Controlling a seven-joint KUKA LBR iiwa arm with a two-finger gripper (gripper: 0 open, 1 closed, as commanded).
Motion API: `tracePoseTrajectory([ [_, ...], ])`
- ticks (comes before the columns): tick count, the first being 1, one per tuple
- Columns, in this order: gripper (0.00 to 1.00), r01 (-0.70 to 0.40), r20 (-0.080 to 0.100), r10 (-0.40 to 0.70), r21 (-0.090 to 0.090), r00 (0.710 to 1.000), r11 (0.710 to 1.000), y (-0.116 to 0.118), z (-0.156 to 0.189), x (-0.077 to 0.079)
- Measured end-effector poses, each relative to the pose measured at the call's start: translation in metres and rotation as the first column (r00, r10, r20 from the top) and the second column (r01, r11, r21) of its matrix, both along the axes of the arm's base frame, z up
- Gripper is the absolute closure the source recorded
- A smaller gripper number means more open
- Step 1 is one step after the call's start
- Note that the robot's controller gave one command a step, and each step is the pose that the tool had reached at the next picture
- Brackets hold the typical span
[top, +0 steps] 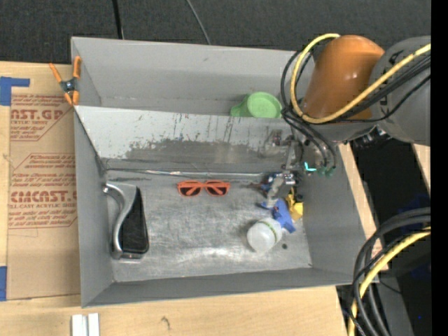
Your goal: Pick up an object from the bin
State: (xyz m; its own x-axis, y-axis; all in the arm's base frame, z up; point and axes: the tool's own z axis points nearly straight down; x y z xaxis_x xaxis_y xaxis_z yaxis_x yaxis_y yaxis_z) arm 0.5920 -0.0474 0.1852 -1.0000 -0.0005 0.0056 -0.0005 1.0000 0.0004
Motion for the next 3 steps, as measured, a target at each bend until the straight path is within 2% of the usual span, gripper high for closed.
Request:
tracePoseTrajectory([
  [1, 0.00, -0.001, 0.008, 0.001, -0.001, 1.000, 1.000, 0.000, 0.005, 0.002],
  [2, 0.00, -0.318, 0.009, 0.318, -0.001, 0.948, 0.948, -0.021, -0.014, -0.022],
  [3, 0.00, -0.443, 0.007, 0.443, 0.000, 0.897, 0.897, -0.032, -0.028, -0.089],
])
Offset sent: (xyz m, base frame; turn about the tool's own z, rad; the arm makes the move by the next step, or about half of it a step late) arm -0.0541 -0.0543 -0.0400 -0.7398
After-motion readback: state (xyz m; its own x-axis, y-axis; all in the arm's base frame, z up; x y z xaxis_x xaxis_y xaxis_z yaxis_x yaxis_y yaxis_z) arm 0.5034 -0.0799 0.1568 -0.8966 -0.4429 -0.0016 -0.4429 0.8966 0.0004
